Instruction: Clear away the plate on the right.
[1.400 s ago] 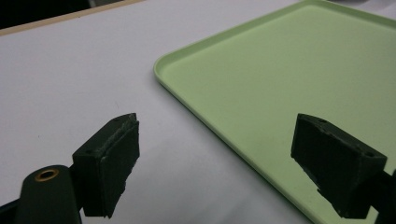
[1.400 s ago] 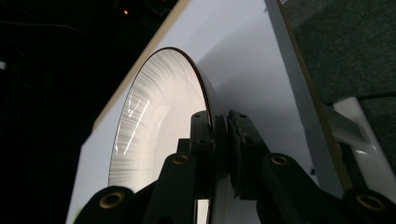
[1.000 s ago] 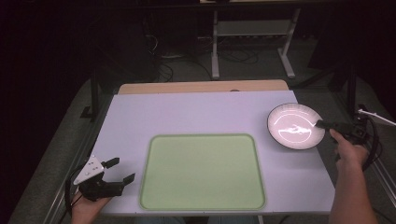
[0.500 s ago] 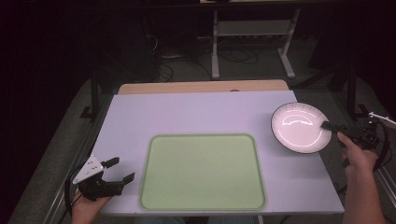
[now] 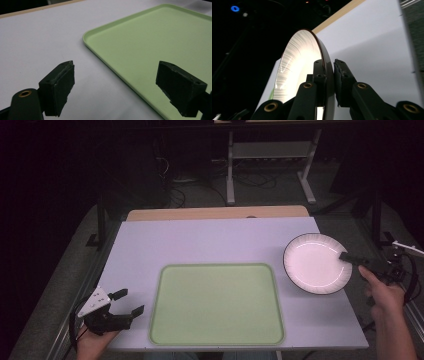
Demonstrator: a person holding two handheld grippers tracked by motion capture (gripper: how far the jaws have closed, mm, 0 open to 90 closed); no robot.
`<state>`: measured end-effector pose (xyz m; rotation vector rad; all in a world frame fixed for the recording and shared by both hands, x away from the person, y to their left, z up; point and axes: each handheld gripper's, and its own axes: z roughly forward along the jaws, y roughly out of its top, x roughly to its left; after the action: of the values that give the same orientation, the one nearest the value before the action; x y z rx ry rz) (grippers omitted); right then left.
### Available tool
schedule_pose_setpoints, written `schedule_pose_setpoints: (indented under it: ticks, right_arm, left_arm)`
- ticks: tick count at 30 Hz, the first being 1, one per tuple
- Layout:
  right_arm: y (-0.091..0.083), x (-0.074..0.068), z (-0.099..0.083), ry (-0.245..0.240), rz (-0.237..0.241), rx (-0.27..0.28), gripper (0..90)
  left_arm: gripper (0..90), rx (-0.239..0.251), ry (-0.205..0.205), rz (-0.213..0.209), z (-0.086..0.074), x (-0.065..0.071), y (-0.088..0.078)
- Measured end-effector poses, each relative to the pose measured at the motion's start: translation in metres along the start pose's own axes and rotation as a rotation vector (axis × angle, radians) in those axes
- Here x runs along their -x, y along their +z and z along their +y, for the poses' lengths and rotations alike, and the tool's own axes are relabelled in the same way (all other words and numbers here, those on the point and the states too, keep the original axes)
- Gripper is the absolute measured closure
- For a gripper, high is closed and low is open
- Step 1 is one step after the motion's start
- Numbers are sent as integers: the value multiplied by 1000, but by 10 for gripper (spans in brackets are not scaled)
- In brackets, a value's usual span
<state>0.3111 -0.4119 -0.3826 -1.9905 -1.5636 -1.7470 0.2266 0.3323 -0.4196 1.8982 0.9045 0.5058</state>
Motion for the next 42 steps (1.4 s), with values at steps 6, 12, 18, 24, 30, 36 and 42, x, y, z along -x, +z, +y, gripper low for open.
schedule_pose_setpoints:
  ticks: [6,12,18,24,30,36,42]
  right_arm:
    - [4,-10,-13,-2,46,-4,797]
    - [19,-25,-25,-24,86,-40,796]
    - [35,-46,-25,-69,67,-84,791]
    - [49,-62,-25,-80,97,-93,793]
    - [69,-80,-31,-111,110,-132,791]
    - [86,-96,-36,-121,141,-158,791]
    - [99,-114,-38,-156,159,-183,790]
  left_arm:
    - [152,4,-7,2,-1,-1,0]
    - [152,5,-9,2,-1,-1,-1]
    - [152,10,-12,4,-1,-2,-2]
    - [152,14,-16,5,-1,-3,-2]
    - [152,14,-11,8,-1,-2,-3]
    - [152,20,-17,12,-1,-5,-5]
    - [152,21,-16,11,-1,-5,-5]
